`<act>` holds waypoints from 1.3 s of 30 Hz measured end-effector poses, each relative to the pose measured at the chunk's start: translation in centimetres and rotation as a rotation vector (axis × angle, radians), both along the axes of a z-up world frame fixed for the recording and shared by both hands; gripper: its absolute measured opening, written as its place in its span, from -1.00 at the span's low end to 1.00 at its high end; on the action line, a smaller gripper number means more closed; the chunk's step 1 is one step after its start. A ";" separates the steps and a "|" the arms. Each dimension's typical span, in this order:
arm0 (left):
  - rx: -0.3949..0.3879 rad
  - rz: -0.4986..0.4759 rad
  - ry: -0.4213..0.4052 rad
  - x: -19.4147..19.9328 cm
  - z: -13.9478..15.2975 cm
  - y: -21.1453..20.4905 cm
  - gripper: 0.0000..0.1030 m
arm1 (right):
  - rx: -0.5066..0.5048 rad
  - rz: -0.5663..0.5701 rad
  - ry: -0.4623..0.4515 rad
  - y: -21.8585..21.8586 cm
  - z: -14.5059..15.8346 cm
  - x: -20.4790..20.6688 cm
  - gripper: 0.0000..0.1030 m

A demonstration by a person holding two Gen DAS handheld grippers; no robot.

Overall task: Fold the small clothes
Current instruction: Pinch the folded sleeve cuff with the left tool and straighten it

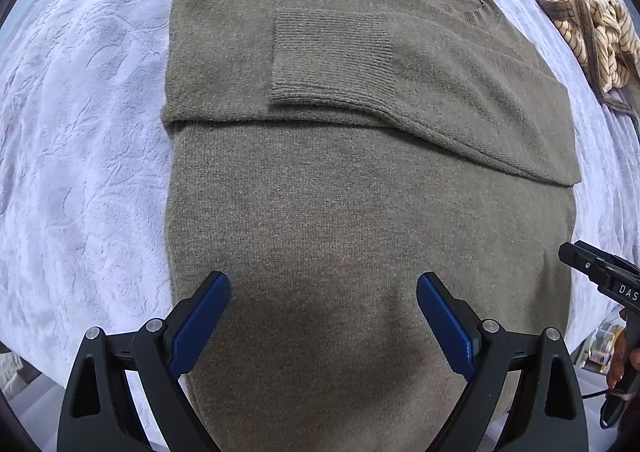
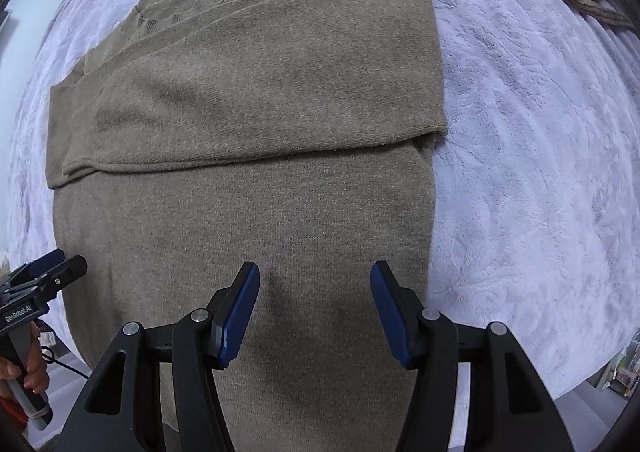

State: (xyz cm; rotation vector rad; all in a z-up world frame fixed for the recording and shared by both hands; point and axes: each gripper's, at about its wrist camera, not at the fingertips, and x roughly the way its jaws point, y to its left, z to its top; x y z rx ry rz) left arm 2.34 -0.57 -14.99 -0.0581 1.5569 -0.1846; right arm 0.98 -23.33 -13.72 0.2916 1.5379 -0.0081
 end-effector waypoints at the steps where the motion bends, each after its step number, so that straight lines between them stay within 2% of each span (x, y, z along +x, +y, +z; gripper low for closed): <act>1: -0.002 0.004 0.000 -0.2 0.2 0.5 0.85 | -0.002 0.001 0.001 0.6 -0.1 0.2 0.20; 3: -0.005 0.012 -0.001 1.6 0.3 0.2 0.85 | -0.004 0.002 0.003 1.2 -0.1 0.3 0.20; 15: -0.032 0.051 -0.041 5.2 1.3 2.3 0.85 | -0.084 0.073 -0.004 3.6 1.5 1.1 0.20; 20: -0.135 0.051 -0.097 8.1 2.3 2.7 0.85 | -0.089 0.087 0.009 4.7 1.6 1.9 0.20; 22: -0.193 0.043 -0.129 9.6 2.5 2.5 0.84 | -0.089 0.090 0.012 3.7 1.6 1.6 0.20; 26: -0.275 0.066 -0.123 12.6 0.9 1.9 0.84 | -0.091 0.099 0.012 4.8 1.5 3.0 0.20; 28: -0.264 0.088 -0.100 13.6 -0.3 2.0 0.68 | -0.091 0.103 0.010 5.1 1.2 3.3 0.20; 29: -0.252 0.096 -0.082 13.8 -0.9 2.2 0.45 | -0.090 0.105 0.008 5.3 1.3 3.5 0.20; 31: -0.257 0.117 -0.065 13.7 -1.6 2.1 0.25 | -0.087 0.107 0.005 5.2 1.6 3.5 0.20; 32: -0.257 0.119 -0.070 13.9 -1.8 2.2 -0.04 | -0.084 0.107 0.003 5.2 1.7 3.6 0.20; 33: -0.253 0.111 -0.074 13.9 -1.8 2.4 -0.45 | -0.078 0.106 0.003 5.2 1.8 3.8 0.20; 34: -0.265 0.107 -0.069 13.9 -1.8 2.8 -0.61 | -0.072 0.105 0.005 5.1 1.9 4.0 0.20; 35: -0.292 0.112 -0.063 13.9 -1.7 3.0 -0.70 | -0.064 0.101 0.007 5.1 1.9 4.1 0.20; 36: -0.305 0.109 -0.076 13.7 -1.2 3.2 -0.70 | -0.056 0.097 0.010 5.1 1.8 4.2 0.20; 39: -0.264 0.068 -0.124 13.4 -0.6 2.7 -0.70 | -0.052 0.095 0.012 5.1 1.8 4.7 0.20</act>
